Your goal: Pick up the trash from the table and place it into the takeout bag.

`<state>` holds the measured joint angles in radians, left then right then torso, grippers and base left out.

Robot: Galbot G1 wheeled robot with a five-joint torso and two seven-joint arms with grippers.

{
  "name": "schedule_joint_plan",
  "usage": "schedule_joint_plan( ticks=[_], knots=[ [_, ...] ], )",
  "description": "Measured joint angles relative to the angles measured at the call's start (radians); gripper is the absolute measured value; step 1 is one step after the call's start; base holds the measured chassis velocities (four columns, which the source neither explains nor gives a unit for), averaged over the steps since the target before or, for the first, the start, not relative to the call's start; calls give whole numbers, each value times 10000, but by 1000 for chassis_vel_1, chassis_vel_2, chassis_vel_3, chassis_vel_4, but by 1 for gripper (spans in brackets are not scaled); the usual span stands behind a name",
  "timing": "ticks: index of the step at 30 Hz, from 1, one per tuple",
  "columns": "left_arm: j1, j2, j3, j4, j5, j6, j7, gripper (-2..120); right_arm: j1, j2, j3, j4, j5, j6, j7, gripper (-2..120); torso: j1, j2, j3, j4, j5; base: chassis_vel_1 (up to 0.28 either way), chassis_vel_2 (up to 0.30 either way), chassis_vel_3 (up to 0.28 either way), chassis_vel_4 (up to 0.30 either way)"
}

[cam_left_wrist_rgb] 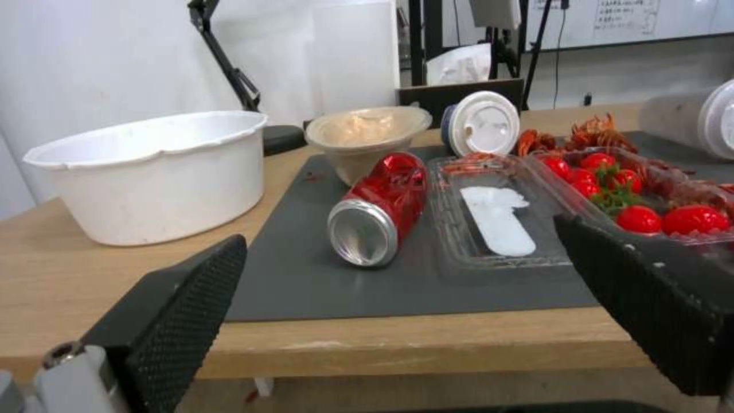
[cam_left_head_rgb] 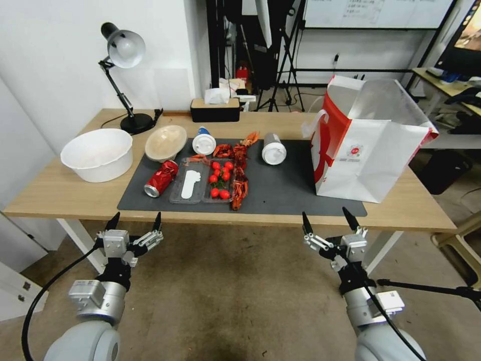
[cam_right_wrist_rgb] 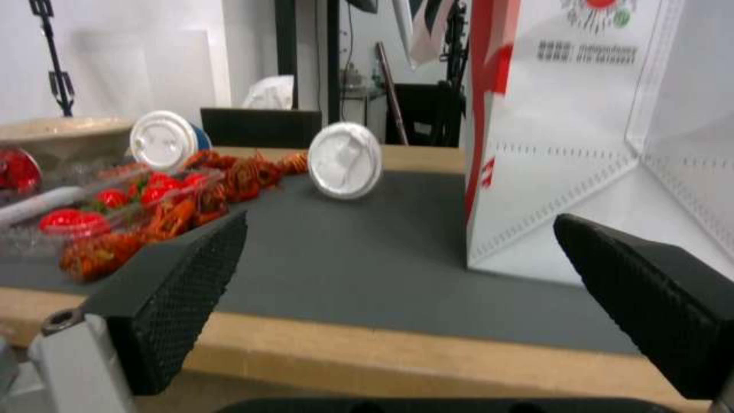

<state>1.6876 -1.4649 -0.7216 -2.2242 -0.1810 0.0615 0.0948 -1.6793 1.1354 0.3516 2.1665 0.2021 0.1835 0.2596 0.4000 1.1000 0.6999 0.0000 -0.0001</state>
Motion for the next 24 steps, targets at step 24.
schedule_joint_plan(
  ticks=[24],
  knots=[
    [-71,163,-4,245,-36,-93,-1,100,473,191,-426,-79,-59,-641,718,100,0,0,0,-1,-1,0,0,0,0]
  ],
)
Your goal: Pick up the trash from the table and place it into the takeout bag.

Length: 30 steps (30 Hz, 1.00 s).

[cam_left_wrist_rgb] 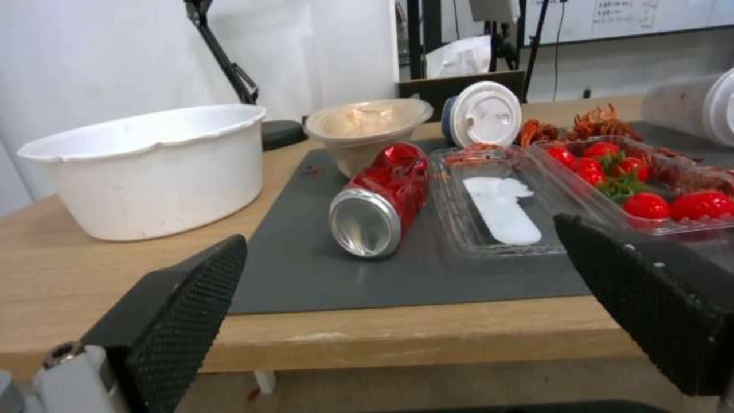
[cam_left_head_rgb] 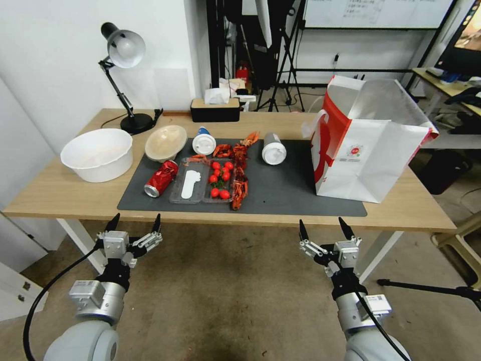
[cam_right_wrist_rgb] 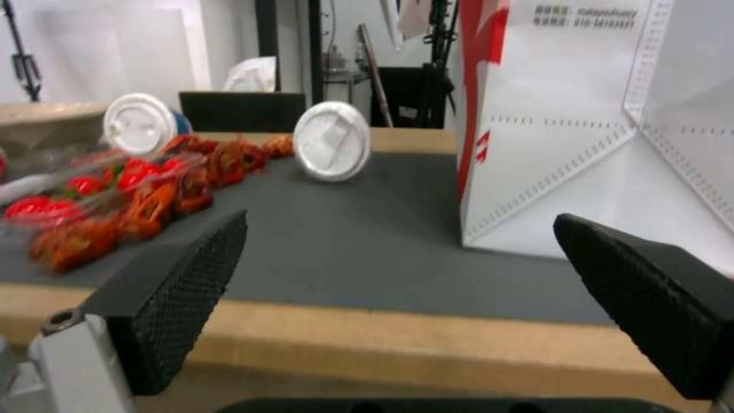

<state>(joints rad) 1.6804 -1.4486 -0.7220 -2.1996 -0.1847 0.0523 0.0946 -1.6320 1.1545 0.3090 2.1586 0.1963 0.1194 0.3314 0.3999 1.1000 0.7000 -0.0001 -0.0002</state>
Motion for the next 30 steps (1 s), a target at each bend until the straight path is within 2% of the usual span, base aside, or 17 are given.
schedule_joint_plan(
  ticks=[6,8,10,16,18,19,21,23,30],
  knots=[
    [-27,15,-2,87,2,-3,0,100,962,-111,-403,19,586,-756,823,100,0,0,0,1,2,0,0,0,0],
    [-18,4,-2,101,15,-48,1,100,1858,-285,-699,-31,1357,-1394,1169,99,1,0,0,0,0,0,0,0,0],
    [-11,-7,-5,102,22,-65,1,100,2187,-348,-827,-105,1638,-1577,1255,99,0,0,1,0,2,0,0,0,0],
    [21,-108,-56,3,66,-151,2,100,4827,-569,-1991,-1316,3221,-2326,1791,99,1,0,2,1,4,0,0,0,0],
    [22,-114,-61,-1,69,-154,2,100,5071,-569,-2100,-1456,3318,-2365,1839,99,1,0,2,1,3,0,0,0,0],
    [26,-138,-86,-9,75,-163,1,100,5800,-569,-2412,-1915,3570,-2440,1969,99,1,-1,3,2,-1,0,0,0,0],
    [26,-138,-86,-9,75,-163,1,100,5800,-569,-2412,-1915,3570,-2440,1969,99,1,-1,3,2,-1,0,0,0,0],
    [34,-183,-122,-13,85,-186,2,100,7226,-545,-3059,-2951,4113,-2474,2133,99,1,-1,3,1,-1,0,0,0,0],
    [46,-247,-185,-12,88,-246,0,100,8760,-410,-3811,-4086,4996,-2533,2296,99,2,-1,1,0,1,0,0,0,0]
  ],
)
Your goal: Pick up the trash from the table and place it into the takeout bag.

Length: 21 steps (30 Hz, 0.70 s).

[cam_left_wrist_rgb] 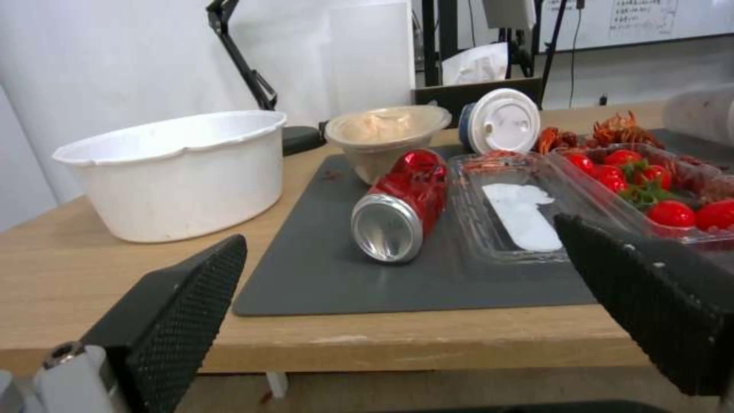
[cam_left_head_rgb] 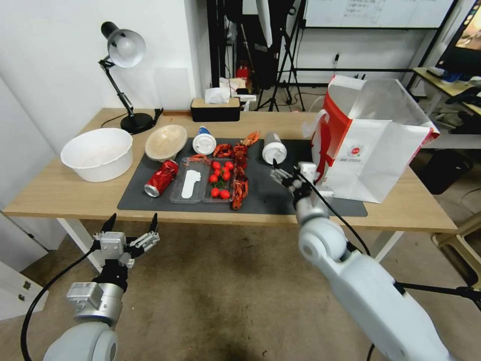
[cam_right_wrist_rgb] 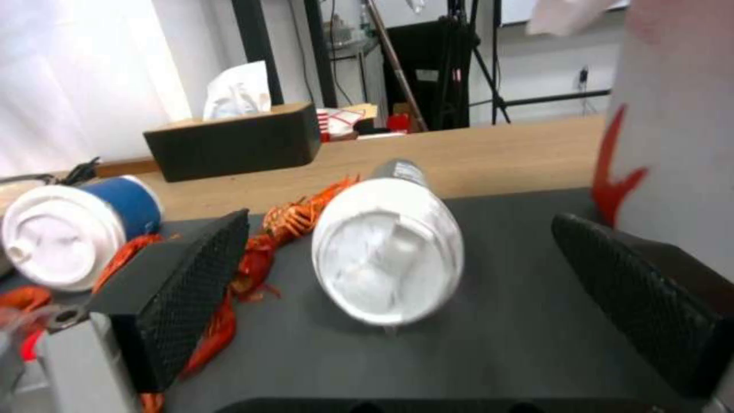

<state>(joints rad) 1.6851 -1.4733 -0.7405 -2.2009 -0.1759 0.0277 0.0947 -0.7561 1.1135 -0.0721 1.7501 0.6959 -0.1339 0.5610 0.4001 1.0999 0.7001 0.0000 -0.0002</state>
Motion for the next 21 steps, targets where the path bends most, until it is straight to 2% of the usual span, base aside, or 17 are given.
schedule_joint_plan(
  ticks=[5,21],
  knots=[
    [-11,-46,-4,5,4,-30,-5,100,1015,264,-404,-966,544,-85,142,99,0,0,0,1,0,0,0,0,0],
    [-47,-18,-41,255,6,-273,-16,100,2307,1021,-1035,-3097,717,-104,359,99,0,0,-1,0,1,0,0,0,0]
  ],
)
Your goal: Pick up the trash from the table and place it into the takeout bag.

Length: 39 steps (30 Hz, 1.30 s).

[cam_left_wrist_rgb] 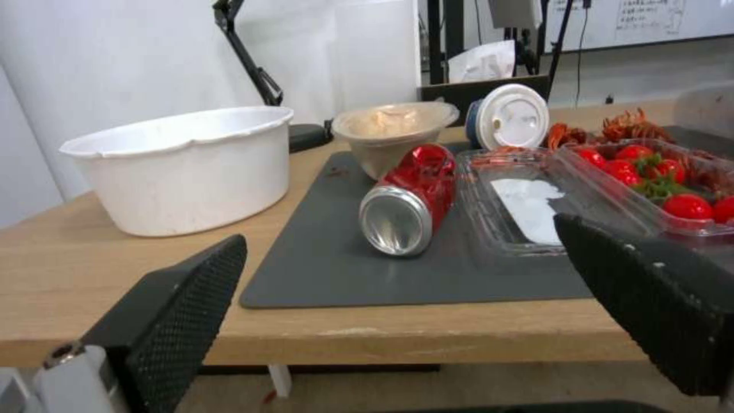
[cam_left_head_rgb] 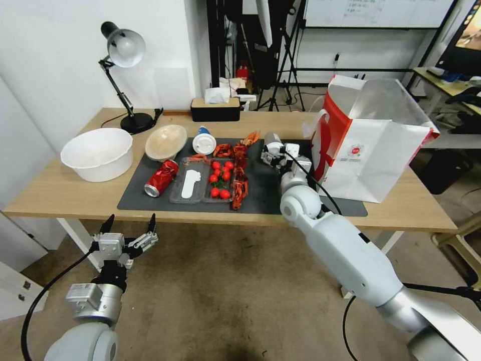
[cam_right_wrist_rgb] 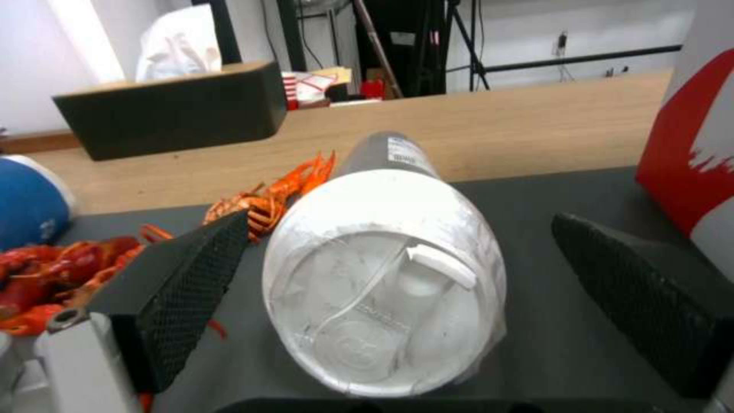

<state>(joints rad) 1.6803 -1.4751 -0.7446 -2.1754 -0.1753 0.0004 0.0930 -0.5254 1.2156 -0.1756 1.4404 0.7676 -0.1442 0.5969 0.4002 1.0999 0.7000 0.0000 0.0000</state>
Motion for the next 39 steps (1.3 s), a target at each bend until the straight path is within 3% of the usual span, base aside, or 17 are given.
schedule_joint_plan(
  ticks=[19,31,39],
  knots=[
    [-12,34,-5,74,6,-116,-7,100,524,455,-212,-992,51,-34,-22,99,-2,0,0,0,0,0,0,0,0],
    [40,21,3,88,42,-230,-7,100,637,681,-242,-1371,95,-46,-18,70,-3,3,-3,0,-1,0,0,0,0],
    [47,18,12,112,75,-255,-6,100,533,635,-236,-1182,123,-44,-18,69,-2,3,-2,0,1,0,0,0,0]
  ],
)
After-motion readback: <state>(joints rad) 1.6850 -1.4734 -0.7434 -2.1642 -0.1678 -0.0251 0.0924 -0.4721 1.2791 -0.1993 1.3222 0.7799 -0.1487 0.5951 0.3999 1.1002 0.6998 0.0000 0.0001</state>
